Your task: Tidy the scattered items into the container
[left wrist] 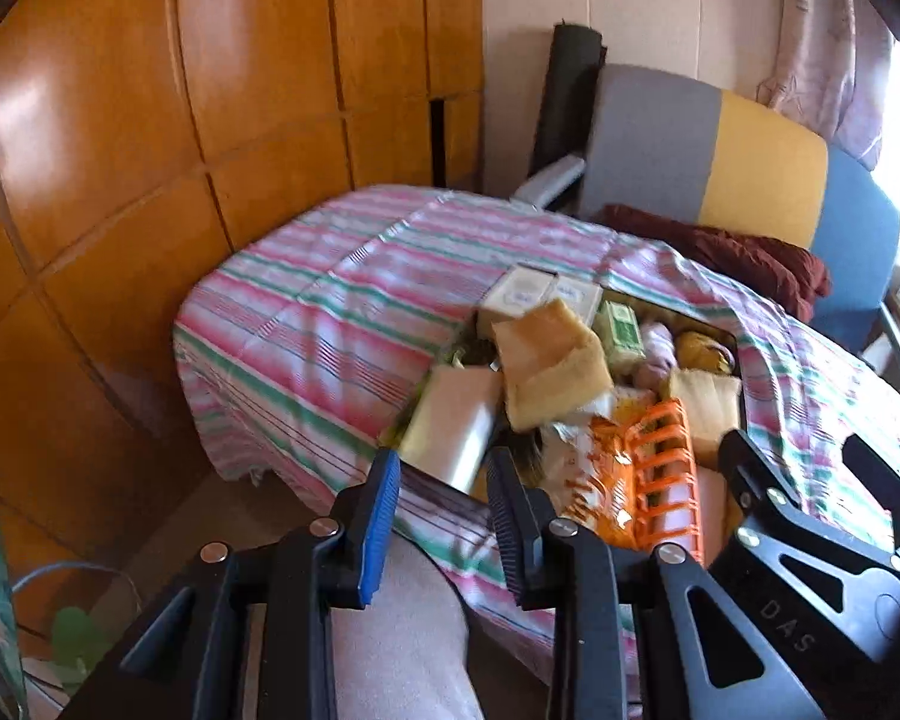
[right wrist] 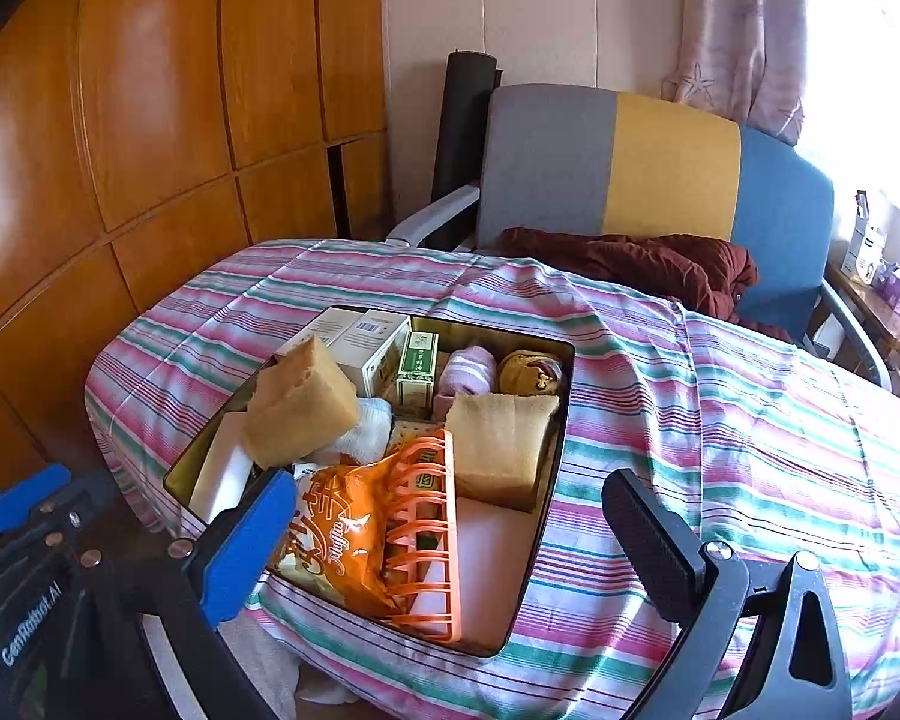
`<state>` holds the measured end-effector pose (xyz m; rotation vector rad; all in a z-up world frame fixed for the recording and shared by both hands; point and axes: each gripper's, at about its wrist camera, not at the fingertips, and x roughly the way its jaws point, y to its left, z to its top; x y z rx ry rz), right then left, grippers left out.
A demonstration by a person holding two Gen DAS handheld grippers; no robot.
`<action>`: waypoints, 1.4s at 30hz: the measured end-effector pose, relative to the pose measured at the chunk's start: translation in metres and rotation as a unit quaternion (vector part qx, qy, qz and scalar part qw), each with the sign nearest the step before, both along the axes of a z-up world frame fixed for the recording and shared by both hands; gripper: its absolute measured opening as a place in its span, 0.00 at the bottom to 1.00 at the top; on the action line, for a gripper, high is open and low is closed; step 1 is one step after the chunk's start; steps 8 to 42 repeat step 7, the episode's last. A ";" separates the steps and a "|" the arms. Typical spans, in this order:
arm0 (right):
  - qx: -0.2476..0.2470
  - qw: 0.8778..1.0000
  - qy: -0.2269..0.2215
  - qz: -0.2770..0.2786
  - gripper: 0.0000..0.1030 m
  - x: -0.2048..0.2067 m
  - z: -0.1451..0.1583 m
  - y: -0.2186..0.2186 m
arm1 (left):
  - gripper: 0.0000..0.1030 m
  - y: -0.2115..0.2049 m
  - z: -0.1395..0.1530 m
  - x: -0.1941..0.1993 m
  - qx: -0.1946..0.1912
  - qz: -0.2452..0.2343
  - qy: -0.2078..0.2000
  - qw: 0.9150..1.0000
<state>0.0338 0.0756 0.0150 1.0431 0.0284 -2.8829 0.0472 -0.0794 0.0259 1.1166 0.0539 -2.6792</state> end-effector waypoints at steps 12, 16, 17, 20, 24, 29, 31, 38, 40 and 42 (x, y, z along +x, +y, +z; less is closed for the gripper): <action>-0.003 1.000 -0.005 0.005 1.00 -0.001 -0.001 -0.002 | 0.25 -0.005 0.009 0.004 -0.034 0.026 0.045 0.998; -0.003 1.000 -0.005 0.005 1.00 -0.001 -0.001 -0.002 | 0.25 -0.005 0.009 0.004 -0.034 0.026 0.045 0.998; -0.003 1.000 -0.005 0.005 1.00 -0.001 -0.001 -0.002 | 0.25 -0.005 0.009 0.004 -0.034 0.026 0.045 0.998; -0.003 1.000 -0.005 0.005 1.00 -0.001 -0.001 -0.002 | 0.25 -0.005 0.009 0.004 -0.034 0.026 0.045 0.998; -0.003 1.000 -0.005 0.005 1.00 -0.001 -0.001 -0.002 | 0.25 -0.005 0.009 0.004 -0.034 0.026 0.045 0.998; -0.003 1.000 -0.005 0.005 1.00 -0.001 -0.001 -0.002 | 0.25 -0.005 0.009 0.004 -0.034 0.026 0.045 0.998; -0.003 1.000 -0.005 0.005 1.00 -0.001 -0.001 -0.002 | 0.25 -0.005 0.009 0.004 -0.034 0.026 0.045 0.998; -0.003 1.000 -0.005 0.005 1.00 -0.001 -0.001 -0.002 | 0.25 -0.005 0.009 0.004 -0.034 0.026 0.045 0.998; -0.003 1.000 -0.005 0.005 1.00 -0.001 -0.001 -0.002 | 0.25 -0.005 0.009 0.004 -0.034 0.026 0.045 0.998; -0.003 1.000 -0.005 0.005 1.00 -0.001 -0.001 -0.002 | 0.25 -0.005 0.009 0.004 -0.034 0.026 0.045 0.998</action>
